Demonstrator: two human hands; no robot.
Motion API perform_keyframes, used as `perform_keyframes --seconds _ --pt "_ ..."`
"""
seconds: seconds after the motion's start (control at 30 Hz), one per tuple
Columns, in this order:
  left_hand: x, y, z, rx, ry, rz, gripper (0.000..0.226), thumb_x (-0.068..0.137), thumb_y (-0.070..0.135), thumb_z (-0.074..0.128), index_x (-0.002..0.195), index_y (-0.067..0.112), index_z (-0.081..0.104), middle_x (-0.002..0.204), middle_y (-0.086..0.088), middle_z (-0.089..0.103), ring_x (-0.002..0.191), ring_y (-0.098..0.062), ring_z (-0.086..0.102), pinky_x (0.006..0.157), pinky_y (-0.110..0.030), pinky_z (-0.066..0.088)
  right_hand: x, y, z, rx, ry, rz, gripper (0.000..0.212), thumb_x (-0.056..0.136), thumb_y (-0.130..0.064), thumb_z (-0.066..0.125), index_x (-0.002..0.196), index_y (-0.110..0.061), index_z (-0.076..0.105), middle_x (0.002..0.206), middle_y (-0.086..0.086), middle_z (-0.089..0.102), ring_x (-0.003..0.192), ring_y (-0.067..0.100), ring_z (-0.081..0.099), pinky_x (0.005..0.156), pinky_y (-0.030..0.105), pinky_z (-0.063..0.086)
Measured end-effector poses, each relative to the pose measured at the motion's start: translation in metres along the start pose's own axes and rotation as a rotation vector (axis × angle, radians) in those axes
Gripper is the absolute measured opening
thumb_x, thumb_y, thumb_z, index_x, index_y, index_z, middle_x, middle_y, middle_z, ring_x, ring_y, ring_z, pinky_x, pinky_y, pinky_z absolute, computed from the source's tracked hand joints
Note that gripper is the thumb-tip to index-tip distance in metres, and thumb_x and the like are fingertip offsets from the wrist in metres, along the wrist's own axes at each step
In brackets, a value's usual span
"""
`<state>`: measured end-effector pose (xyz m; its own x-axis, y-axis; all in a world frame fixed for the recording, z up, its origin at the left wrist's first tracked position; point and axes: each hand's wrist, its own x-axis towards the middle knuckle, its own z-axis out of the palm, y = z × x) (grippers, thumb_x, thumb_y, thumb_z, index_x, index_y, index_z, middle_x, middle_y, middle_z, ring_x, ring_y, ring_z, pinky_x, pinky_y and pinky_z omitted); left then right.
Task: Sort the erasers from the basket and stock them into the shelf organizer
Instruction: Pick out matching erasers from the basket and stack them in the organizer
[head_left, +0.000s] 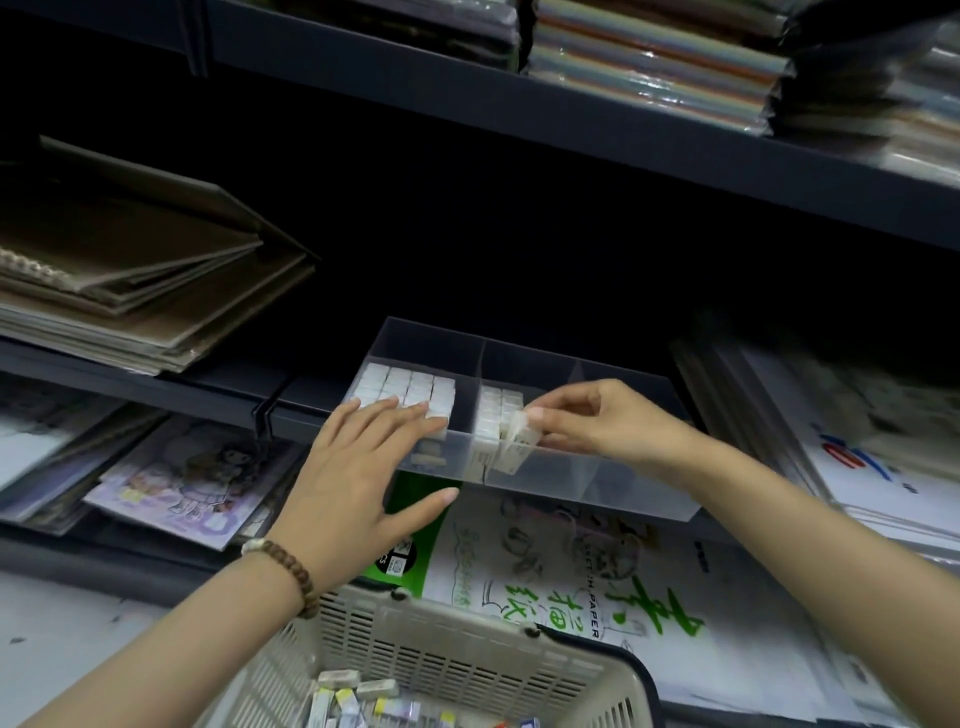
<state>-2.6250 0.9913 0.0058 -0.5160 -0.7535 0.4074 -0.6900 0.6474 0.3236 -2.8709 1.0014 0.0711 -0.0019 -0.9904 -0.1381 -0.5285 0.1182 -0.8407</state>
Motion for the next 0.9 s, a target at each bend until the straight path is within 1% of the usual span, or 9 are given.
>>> perform_keyframes --seconds 0.13,0.27,0.37,0.43,0.53,0.63,0.73,0.77,0.9 --pt "0.000 0.002 0.000 -0.005 0.014 -0.005 0.066 0.081 0.070 0.030 0.132 0.033 0.047 0.136 0.010 0.049 0.133 -0.014 0.037 0.116 -0.031 0.009 0.005 -0.006 0.000 0.136 -0.008 0.171 0.012 0.079 -0.015 0.073 0.089 -0.009 0.071 0.094 0.008 0.073 0.087 0.014 0.071 0.078 0.018 0.056" --pt "0.000 0.002 0.001 -0.012 0.015 -0.018 0.066 0.080 0.071 0.029 0.132 0.034 0.047 0.136 0.012 0.048 0.133 -0.012 0.036 0.117 -0.033 0.011 0.011 -0.013 0.011 -0.243 0.050 0.219 0.019 0.074 -0.032 0.078 0.082 -0.018 0.068 0.091 -0.003 0.068 0.094 0.012 0.062 0.089 0.025 0.047" --pt "0.000 0.001 0.001 -0.010 0.011 -0.016 0.068 0.079 0.072 0.027 0.133 0.034 0.045 0.136 0.012 0.047 0.133 -0.012 0.035 0.117 -0.032 0.008 0.015 -0.024 0.009 -0.292 -0.042 0.326 0.035 0.076 -0.036 0.076 0.100 -0.012 0.067 0.101 0.002 0.068 0.096 0.014 0.063 0.093 0.028 0.050" --pt "0.001 0.001 0.000 -0.005 0.010 -0.014 0.069 0.079 0.072 0.026 0.133 0.033 0.045 0.136 0.012 0.047 0.134 -0.012 0.034 0.116 -0.031 0.007 0.017 -0.031 0.005 -0.264 -0.143 0.424 0.043 0.080 -0.034 0.072 0.111 -0.005 0.064 0.107 0.005 0.068 0.091 0.013 0.065 0.083 0.024 0.055" --pt "0.000 0.002 0.001 0.015 0.020 -0.017 0.071 0.078 0.073 0.028 0.131 0.031 0.048 0.133 0.010 0.050 0.132 -0.015 0.038 0.116 -0.033 0.009 0.019 -0.037 0.008 -0.119 -0.182 0.472 0.038 0.083 -0.023 0.069 0.113 0.000 0.064 0.091 0.006 0.071 0.074 0.011 0.066 0.060 0.018 0.056" --pt "0.002 0.004 0.002 0.044 0.022 -0.009 0.072 0.076 0.074 0.033 0.129 0.029 0.051 0.130 0.008 0.054 0.127 -0.016 0.044 0.114 -0.036 0.018 0.021 -0.035 0.013 -0.078 -0.144 0.440 0.037 0.082 -0.022 0.071 0.111 0.001 0.065 0.086 0.005 0.071 0.074 0.010 0.066 0.063 0.017 0.055" --pt "0.005 0.006 0.001 0.084 0.020 0.004 0.071 0.078 0.075 0.038 0.130 0.029 0.049 0.132 0.008 0.052 0.125 -0.014 0.044 0.114 -0.034 0.019 0.020 -0.034 0.015 -0.219 -0.102 0.361 0.042 0.082 -0.030 0.070 0.114 -0.004 0.064 0.105 0.006 0.069 0.096 0.015 0.065 0.088 0.026 0.053" --pt "0.005 0.006 0.000 0.082 0.020 0.002 0.071 0.078 0.076 0.036 0.131 0.030 0.048 0.133 0.009 0.051 0.126 -0.013 0.042 0.114 -0.032 0.016 0.017 -0.034 0.016 -0.282 -0.085 0.319 0.042 0.083 -0.034 0.069 0.116 -0.007 0.064 0.108 0.005 0.068 0.100 0.015 0.064 0.090 0.026 0.052" --pt "0.002 0.002 -0.005 -0.009 -0.012 0.005 0.074 0.081 0.076 0.029 0.139 0.031 0.039 0.146 0.009 0.038 0.138 -0.010 0.027 0.115 -0.025 0.000 -0.010 -0.025 0.019 -0.237 0.072 0.086 0.033 0.089 -0.030 0.062 0.117 -0.013 0.062 0.109 0.003 0.067 0.098 0.012 0.065 0.069 0.009 0.050"
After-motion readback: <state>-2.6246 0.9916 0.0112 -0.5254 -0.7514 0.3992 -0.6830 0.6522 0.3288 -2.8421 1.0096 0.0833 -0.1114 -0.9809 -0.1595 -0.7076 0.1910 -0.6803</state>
